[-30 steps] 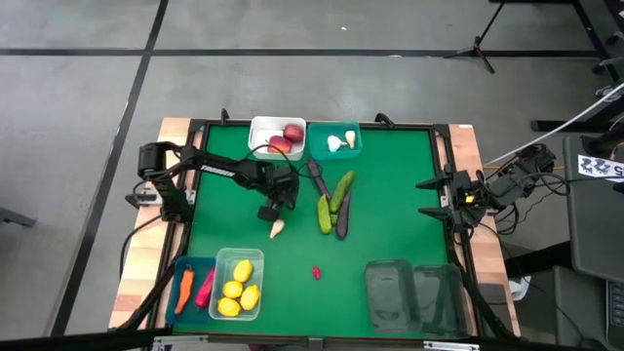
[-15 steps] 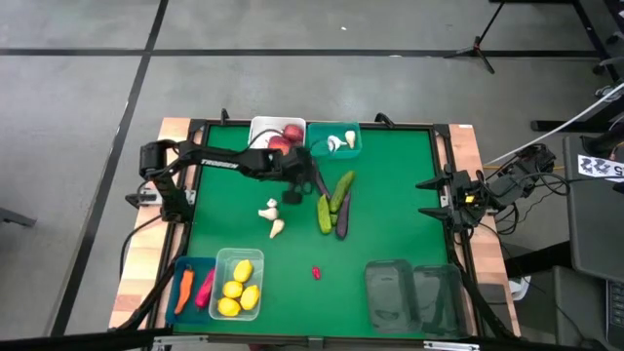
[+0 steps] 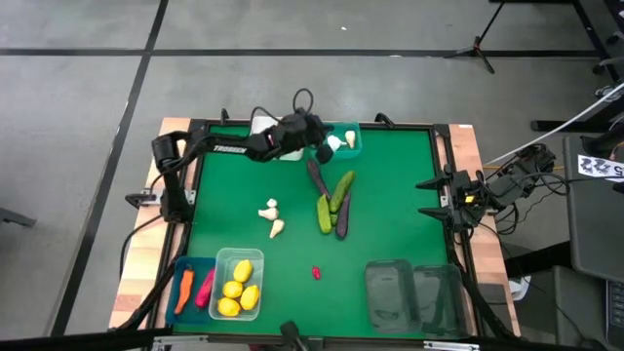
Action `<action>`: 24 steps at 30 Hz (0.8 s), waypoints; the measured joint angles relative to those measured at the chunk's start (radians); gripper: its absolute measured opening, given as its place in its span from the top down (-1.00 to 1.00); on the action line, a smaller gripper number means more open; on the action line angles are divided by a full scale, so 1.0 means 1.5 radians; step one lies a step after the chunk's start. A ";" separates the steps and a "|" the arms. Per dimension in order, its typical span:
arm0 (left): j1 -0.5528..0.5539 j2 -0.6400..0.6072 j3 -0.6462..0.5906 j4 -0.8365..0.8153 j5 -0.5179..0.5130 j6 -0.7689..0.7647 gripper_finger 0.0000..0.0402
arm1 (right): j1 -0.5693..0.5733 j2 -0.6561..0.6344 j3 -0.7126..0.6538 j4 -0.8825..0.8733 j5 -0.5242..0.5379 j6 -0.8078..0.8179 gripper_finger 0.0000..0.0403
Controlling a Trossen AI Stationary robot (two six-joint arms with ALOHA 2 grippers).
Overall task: Sort produce into baskets
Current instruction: Put the white garlic into the green bin
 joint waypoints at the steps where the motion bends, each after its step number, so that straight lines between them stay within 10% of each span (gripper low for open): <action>1: 0.008 0.009 0.000 0.009 0.002 -0.018 1.00 | 0.000 0.000 0.000 0.000 0.000 0.000 -0.79; 9: 0.042 0.043 0.000 0.069 0.028 -0.058 0.93 | 0.000 0.000 0.000 0.000 0.000 0.000 -0.79; 24: 0.024 -0.004 0.003 0.023 0.182 -0.025 0.11 | 0.000 0.000 0.000 -0.001 -0.001 0.002 -0.79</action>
